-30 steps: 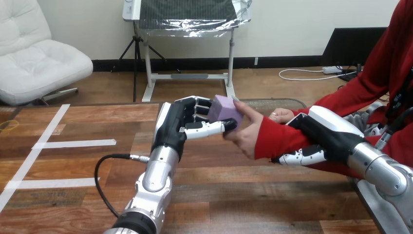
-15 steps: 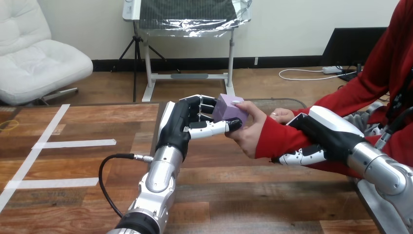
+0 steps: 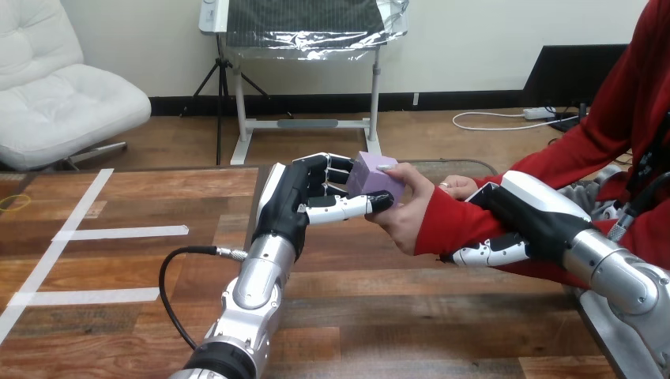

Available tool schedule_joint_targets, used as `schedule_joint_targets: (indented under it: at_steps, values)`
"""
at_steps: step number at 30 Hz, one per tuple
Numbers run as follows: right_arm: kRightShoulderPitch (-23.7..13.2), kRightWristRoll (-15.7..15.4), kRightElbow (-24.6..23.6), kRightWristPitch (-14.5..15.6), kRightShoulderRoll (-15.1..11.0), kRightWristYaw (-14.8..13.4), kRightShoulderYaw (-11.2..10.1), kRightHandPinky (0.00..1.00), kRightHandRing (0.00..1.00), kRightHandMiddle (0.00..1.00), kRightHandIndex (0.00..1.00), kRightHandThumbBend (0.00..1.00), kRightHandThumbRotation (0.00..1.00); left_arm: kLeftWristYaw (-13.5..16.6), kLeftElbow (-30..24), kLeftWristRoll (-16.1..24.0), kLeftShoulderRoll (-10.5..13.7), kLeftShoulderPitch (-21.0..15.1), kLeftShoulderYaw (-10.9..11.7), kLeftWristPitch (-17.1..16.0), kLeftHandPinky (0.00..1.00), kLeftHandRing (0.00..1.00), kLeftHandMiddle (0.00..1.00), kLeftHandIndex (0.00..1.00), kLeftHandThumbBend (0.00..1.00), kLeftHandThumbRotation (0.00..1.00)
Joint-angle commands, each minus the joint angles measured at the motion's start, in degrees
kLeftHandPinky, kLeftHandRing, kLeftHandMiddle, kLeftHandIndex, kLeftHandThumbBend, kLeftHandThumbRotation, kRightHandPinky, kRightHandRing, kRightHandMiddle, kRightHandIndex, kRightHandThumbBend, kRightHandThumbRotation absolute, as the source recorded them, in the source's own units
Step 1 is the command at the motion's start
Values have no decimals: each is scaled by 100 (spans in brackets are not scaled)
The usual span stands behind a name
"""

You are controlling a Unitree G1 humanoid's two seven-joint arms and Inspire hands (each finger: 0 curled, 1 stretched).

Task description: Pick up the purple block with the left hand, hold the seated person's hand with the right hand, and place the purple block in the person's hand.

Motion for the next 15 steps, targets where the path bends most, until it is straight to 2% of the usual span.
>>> schedule_joint_targets:
  at_steps: [1, 11, 15]
  values:
    - [-232, 223, -424, -62, 383, -41, -100, 18, 21, 27, 27, 55, 43, -225, -333, 10, -60, -367, -172, 2, 37, 41, 44, 45, 68, 0]
    - [-212, 214, -429, -62, 364, -59, -102, 18, 21, 27, 27, 54, 43, -271, -455, 20, -38, -263, -209, 228, 38, 42, 45, 46, 68, 0]
    - [-211, 222, -387, -109, 365, -71, -104, 17, 21, 27, 27, 54, 42, -444, -479, -77, -30, -217, -169, 267, 39, 43, 46, 46, 67, 0]
